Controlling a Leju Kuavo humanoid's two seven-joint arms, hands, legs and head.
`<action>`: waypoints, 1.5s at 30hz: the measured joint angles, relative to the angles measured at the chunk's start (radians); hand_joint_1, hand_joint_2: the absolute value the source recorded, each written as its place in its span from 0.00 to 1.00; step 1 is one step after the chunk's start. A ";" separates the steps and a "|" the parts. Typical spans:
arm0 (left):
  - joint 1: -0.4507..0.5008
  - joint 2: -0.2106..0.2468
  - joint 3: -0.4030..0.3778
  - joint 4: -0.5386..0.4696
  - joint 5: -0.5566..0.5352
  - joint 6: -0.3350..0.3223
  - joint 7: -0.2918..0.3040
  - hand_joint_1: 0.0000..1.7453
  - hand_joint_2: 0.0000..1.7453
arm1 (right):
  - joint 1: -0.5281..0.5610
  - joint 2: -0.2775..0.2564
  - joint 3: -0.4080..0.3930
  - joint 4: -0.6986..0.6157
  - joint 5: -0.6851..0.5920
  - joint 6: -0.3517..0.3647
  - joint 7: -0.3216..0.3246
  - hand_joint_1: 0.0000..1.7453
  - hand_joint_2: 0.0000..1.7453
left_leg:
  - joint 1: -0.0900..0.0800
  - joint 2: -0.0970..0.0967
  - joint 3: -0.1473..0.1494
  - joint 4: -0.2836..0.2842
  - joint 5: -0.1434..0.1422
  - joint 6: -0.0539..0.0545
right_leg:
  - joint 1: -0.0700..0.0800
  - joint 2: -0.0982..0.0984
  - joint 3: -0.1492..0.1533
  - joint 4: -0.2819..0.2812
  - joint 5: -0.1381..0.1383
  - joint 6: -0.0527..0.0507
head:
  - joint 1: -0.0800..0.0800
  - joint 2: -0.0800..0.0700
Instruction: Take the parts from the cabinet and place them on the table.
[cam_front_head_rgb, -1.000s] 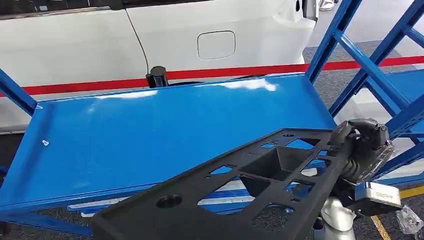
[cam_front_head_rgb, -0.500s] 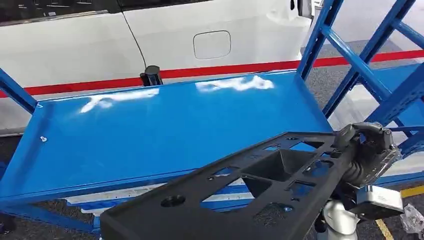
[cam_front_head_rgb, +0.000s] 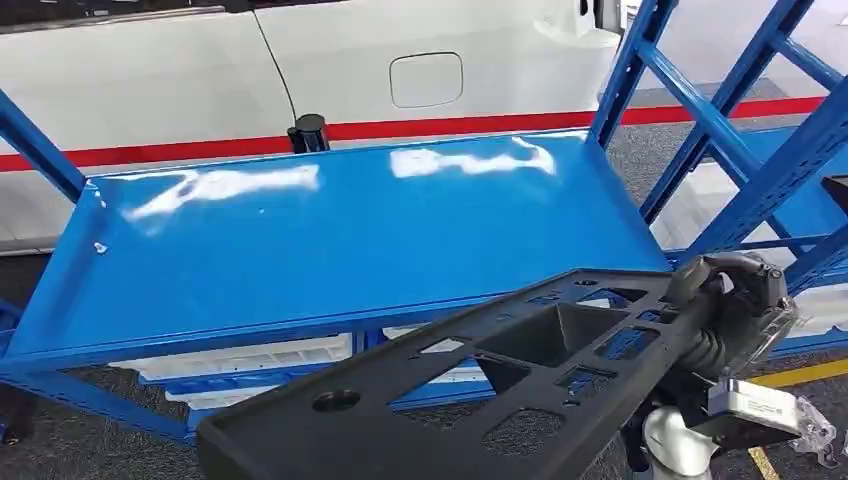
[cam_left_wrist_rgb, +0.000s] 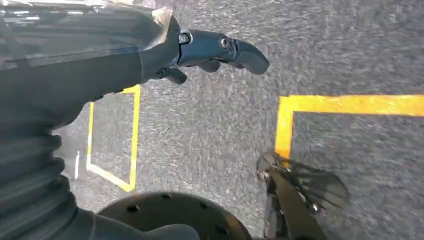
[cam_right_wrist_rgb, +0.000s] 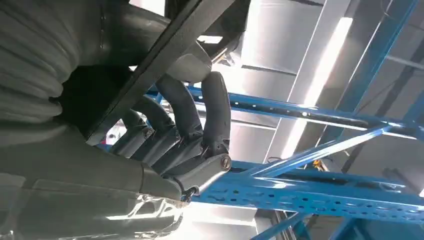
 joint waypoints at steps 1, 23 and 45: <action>-0.001 -0.002 0.000 0.000 0.000 0.000 0.001 0.00 1.00 | 0.002 -0.002 0.000 0.000 0.000 0.000 0.000 1.00 1.00 | 0.006 0.009 0.004 -0.006 0.013 0.007 | -0.005 -0.002 -0.011 0.017 -0.025 -0.004 | -0.004 0.000; 0.001 -0.002 -0.007 0.000 0.005 0.002 0.009 0.00 1.00 | -0.003 -0.005 -0.002 0.012 -0.006 0.002 -0.006 1.00 1.00 | 0.018 0.007 -0.161 0.292 -0.040 -0.047 | -0.004 -0.006 0.053 -0.020 -0.054 -0.049 | 0.002 0.000; -0.002 0.002 -0.019 0.000 -0.023 -0.021 0.011 0.00 1.00 | 0.033 -0.032 -0.039 -0.003 -0.010 -0.042 -0.008 1.00 1.00 | -0.002 0.014 -0.165 0.019 0.160 -0.010 | 0.009 -0.002 0.170 -0.040 -0.149 -0.013 | 0.007 0.000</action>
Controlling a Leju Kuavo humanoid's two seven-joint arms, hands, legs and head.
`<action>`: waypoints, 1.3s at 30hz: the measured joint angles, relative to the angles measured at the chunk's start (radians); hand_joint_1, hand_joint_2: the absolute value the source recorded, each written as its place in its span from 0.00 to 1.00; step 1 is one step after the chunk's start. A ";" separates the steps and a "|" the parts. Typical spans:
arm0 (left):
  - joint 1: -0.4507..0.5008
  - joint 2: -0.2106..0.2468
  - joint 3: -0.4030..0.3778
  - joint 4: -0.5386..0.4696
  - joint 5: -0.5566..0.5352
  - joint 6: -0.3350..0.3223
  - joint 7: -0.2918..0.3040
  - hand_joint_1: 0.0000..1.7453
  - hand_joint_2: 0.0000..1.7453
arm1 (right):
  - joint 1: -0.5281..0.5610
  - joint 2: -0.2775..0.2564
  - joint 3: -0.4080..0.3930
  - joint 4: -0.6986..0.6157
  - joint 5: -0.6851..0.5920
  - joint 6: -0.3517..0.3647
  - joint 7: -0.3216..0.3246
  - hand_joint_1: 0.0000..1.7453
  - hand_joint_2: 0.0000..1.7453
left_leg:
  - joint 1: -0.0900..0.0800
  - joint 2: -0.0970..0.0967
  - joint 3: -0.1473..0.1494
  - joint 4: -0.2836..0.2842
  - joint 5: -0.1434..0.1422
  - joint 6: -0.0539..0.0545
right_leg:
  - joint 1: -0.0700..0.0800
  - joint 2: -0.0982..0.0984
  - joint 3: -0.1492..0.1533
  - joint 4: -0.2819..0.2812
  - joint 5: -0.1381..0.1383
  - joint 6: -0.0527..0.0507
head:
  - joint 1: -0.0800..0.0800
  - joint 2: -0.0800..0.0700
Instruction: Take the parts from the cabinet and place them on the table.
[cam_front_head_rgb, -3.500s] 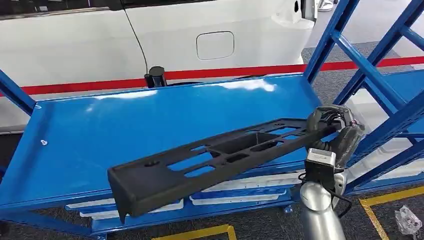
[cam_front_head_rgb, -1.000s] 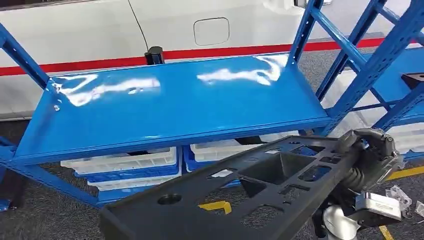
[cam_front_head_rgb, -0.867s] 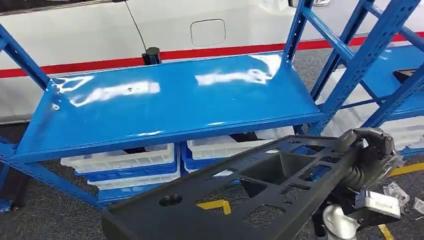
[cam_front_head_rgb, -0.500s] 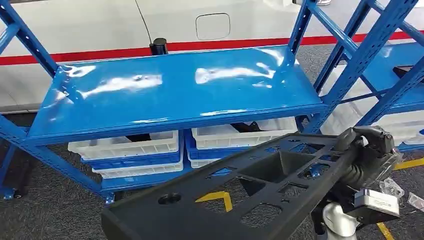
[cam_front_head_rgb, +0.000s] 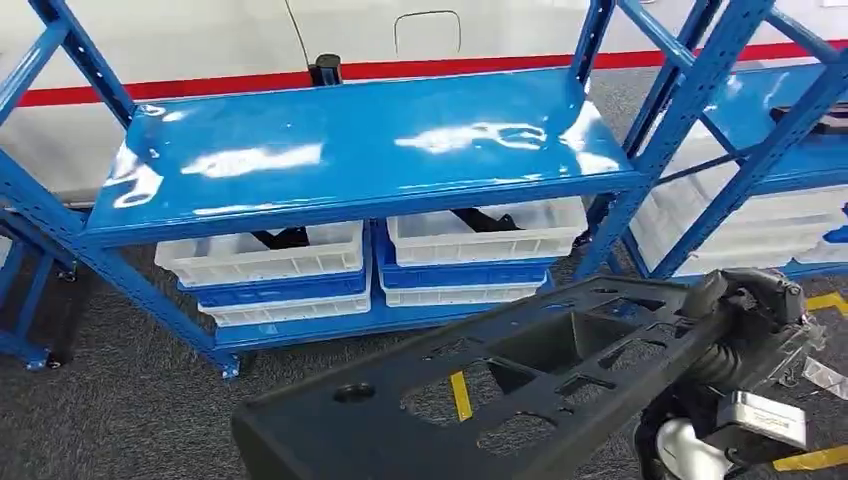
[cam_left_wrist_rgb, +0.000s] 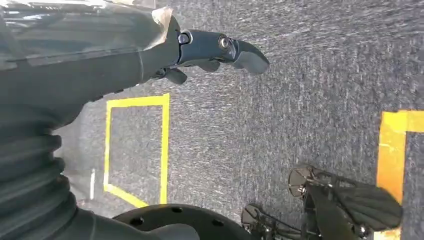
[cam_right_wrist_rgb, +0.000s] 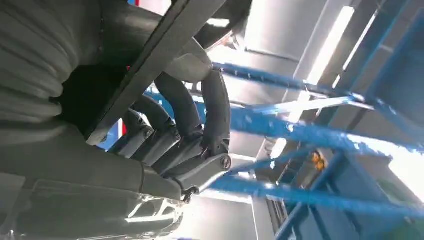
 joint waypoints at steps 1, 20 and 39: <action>0.003 0.002 -0.001 0.000 -0.005 -0.001 0.001 0.00 1.00 | 0.004 0.000 -0.003 0.000 0.000 -0.001 0.000 1.00 1.00 | 0.001 -0.002 -0.006 0.001 0.001 -0.007 | -0.014 -0.001 -0.009 -0.002 0.012 -0.014 | 0.000 0.000; 0.011 0.002 -0.058 0.000 -0.066 0.020 0.028 0.00 1.00 | 0.076 0.009 -0.010 -0.048 -0.016 0.023 -0.011 1.00 1.00 | 0.012 0.006 0.137 -0.014 -0.146 0.032 | -0.010 -0.004 -0.270 0.246 0.012 -0.003 | 0.006 0.000; 0.020 0.004 -0.066 0.000 -0.063 0.023 0.037 0.00 1.00 | 0.102 0.014 -0.010 -0.060 -0.014 0.026 -0.016 1.00 1.00 | 0.014 -0.009 0.000 0.260 -0.226 -0.025 | -0.014 0.039 -0.090 0.010 0.086 -0.035 | -0.003 0.000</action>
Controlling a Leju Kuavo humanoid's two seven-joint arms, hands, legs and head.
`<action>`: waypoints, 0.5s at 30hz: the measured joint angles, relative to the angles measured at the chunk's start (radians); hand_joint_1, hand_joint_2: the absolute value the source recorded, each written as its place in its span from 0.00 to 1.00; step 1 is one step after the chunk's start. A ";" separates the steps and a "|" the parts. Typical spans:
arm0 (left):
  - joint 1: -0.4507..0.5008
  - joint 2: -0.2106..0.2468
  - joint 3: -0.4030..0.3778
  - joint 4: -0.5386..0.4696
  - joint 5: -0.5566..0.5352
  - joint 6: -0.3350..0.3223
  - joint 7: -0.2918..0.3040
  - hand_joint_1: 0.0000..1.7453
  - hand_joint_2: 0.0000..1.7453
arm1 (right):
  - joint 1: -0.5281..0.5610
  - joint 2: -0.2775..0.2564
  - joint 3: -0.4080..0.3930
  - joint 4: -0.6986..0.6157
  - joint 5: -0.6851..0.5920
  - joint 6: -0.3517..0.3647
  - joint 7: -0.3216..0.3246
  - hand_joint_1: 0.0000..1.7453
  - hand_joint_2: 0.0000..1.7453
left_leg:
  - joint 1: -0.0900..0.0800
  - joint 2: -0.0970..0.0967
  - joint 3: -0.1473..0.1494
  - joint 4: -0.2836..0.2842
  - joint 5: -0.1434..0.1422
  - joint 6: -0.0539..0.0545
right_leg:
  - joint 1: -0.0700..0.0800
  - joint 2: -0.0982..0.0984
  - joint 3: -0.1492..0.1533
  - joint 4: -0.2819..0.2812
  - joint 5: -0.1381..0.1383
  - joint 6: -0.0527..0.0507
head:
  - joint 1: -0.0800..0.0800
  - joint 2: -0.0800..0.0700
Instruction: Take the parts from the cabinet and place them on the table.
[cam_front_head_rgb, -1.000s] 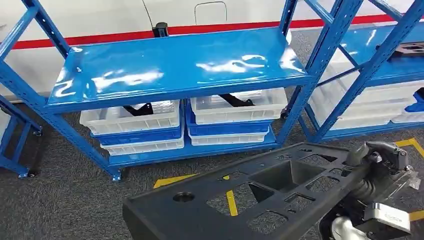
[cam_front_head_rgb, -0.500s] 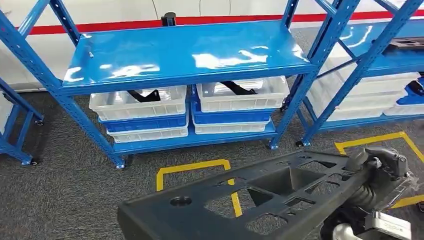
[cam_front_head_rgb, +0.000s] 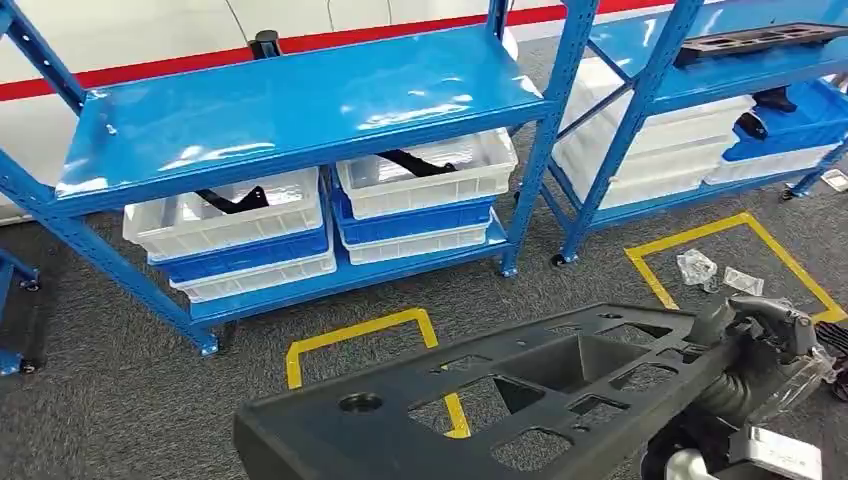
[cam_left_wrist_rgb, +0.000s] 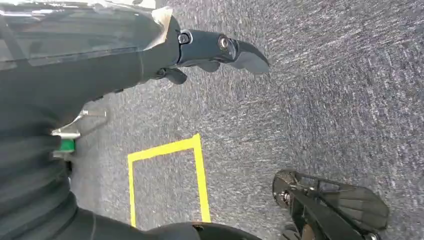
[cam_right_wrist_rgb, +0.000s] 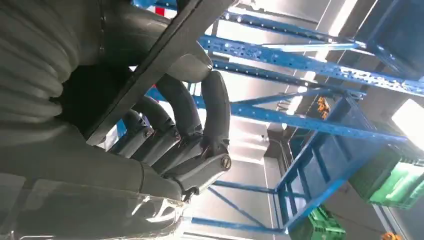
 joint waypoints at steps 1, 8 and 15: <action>0.000 0.000 0.000 0.000 0.000 0.000 0.000 0.00 1.00 | 0.000 0.000 0.000 0.000 0.000 0.000 0.000 1.00 1.00 | 0.004 -0.008 0.054 -0.101 0.055 0.003 | -0.001 0.014 0.001 0.001 0.001 0.002 | 0.000 0.000; -0.003 -0.002 0.000 0.000 0.001 0.002 0.003 0.00 1.00 | -0.001 0.004 0.002 -0.005 0.000 0.000 -0.005 1.00 1.00 | 0.012 -0.048 0.119 -0.271 0.103 0.034 | 0.003 0.056 -0.048 0.017 0.014 0.042 | 0.002 0.000; -0.001 -0.002 0.000 0.000 0.001 0.003 0.003 0.00 1.00 | 0.000 0.005 0.002 -0.006 0.002 0.000 -0.006 1.00 1.00 | 0.006 0.050 0.107 -0.271 0.107 0.048 | -0.001 -0.029 -0.159 0.286 -0.093 0.052 | 0.014 0.000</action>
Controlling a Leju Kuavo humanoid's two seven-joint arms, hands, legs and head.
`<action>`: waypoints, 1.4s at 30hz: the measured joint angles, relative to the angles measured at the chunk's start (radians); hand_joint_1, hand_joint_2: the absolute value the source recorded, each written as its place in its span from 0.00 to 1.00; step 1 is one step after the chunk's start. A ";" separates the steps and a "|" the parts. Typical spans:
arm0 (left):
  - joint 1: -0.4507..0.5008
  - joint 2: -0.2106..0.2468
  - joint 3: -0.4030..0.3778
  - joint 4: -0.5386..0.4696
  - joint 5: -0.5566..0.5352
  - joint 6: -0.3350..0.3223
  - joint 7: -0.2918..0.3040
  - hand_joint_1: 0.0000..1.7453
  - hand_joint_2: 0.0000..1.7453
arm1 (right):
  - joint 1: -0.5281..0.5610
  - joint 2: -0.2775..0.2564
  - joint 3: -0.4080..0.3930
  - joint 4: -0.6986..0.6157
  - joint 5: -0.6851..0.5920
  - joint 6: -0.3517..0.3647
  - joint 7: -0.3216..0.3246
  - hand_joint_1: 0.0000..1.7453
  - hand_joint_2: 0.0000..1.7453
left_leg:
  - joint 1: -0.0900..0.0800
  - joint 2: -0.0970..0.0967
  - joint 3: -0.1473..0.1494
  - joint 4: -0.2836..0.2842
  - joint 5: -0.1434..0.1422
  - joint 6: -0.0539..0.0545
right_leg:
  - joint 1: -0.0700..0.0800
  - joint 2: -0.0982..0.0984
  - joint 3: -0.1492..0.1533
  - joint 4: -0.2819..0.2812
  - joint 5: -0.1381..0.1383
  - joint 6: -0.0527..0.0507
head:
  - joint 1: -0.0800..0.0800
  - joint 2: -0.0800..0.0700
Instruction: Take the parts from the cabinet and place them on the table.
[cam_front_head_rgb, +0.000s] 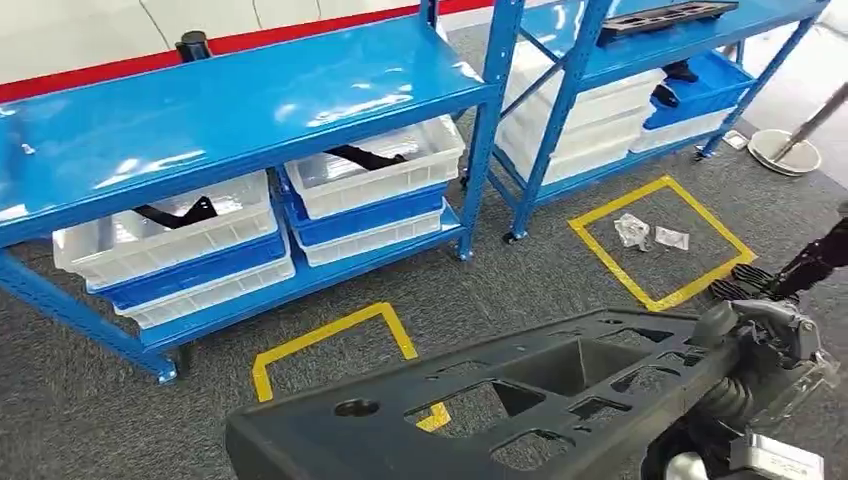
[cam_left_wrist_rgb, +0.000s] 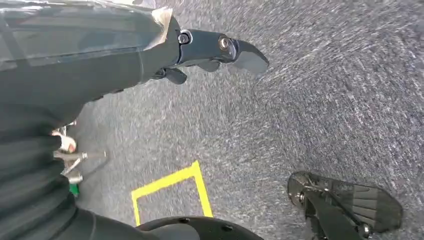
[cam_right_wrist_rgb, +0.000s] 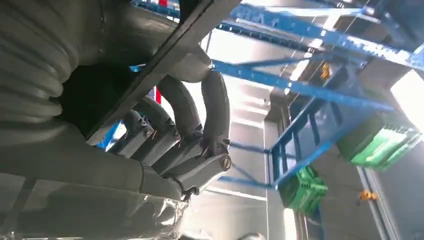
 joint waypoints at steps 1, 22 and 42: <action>-0.001 -0.001 0.000 0.000 0.000 0.000 0.000 0.00 1.00 | 0.000 0.000 0.000 0.000 0.002 0.000 0.000 1.00 1.00 | 0.000 0.011 0.002 0.000 0.000 -0.001 | -0.003 -0.009 0.046 -0.081 0.031 0.011 | 0.000 0.000; 0.000 -0.001 0.000 0.000 0.014 0.012 -0.002 0.00 1.00 | -0.023 0.018 0.016 0.000 -0.005 0.009 0.000 1.00 1.00 | 0.001 -0.115 0.006 0.035 -0.031 -0.032 | -0.004 0.107 0.101 -0.260 0.121 -0.015 | -0.008 0.000; -0.002 -0.008 0.002 0.000 0.023 0.022 -0.006 0.00 1.00 | -0.047 0.032 0.031 0.006 -0.015 0.019 0.005 1.00 1.00 | -0.001 -0.044 -0.067 0.194 -0.132 -0.046 | -0.008 -0.006 0.120 -0.267 0.110 -0.043 | -0.004 0.000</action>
